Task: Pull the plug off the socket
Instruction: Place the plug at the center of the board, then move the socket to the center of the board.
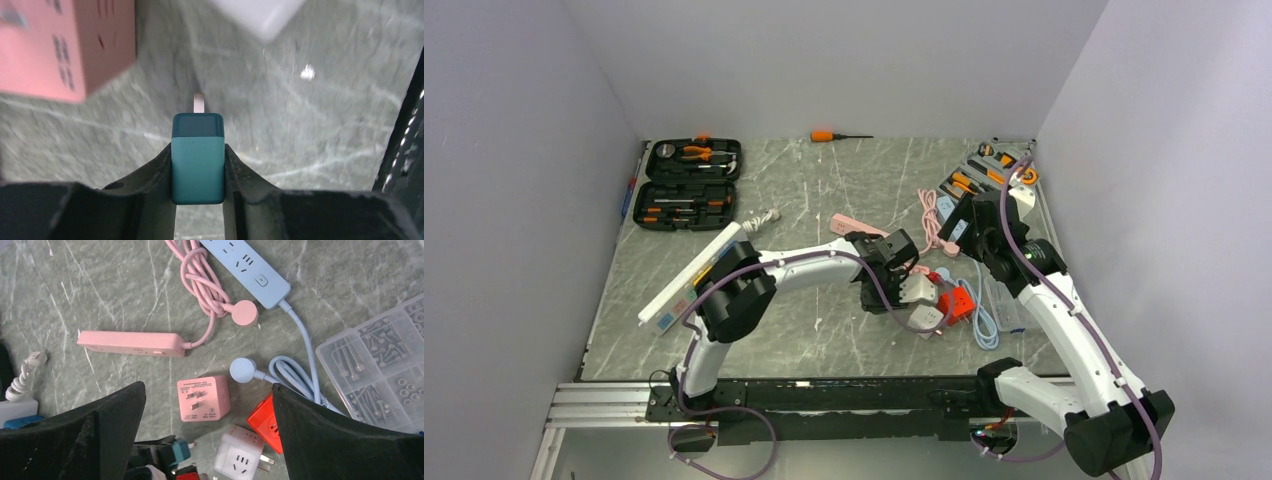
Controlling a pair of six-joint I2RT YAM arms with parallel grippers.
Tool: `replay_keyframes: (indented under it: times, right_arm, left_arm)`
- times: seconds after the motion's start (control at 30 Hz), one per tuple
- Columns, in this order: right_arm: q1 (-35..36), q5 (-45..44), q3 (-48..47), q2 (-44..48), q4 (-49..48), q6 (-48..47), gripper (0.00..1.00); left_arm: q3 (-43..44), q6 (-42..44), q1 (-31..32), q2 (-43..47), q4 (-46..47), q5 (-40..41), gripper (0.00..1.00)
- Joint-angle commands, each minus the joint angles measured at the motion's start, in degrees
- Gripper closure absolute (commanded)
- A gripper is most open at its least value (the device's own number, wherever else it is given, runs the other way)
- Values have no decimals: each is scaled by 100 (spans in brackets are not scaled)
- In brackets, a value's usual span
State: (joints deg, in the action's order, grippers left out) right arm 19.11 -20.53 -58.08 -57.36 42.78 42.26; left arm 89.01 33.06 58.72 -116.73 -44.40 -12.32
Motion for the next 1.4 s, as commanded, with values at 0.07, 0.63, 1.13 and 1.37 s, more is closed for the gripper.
replay_keyframes:
  times: [0.07, 0.63, 1.13, 1.37]
  right_arm:
    - [-90, -28, 47, 160, -192, 9, 3]
    - [-239, 153, 122, 185, -302, -72, 0]
    - [-218, 535, -224, -82, -589, -289, 0]
    - [600, 350, -534, -658, -805, -486, 0]
  left_arm:
    - [569, -449, 236, -402, 552, -310, 100]
    - [707, -1101, 270, -288, 673, -1175, 2]
    - [1931, -1258, -1231, 1785, -1802, -355, 1]
    - [-64, -857, -2366, 3955, -1099, 944, 1]
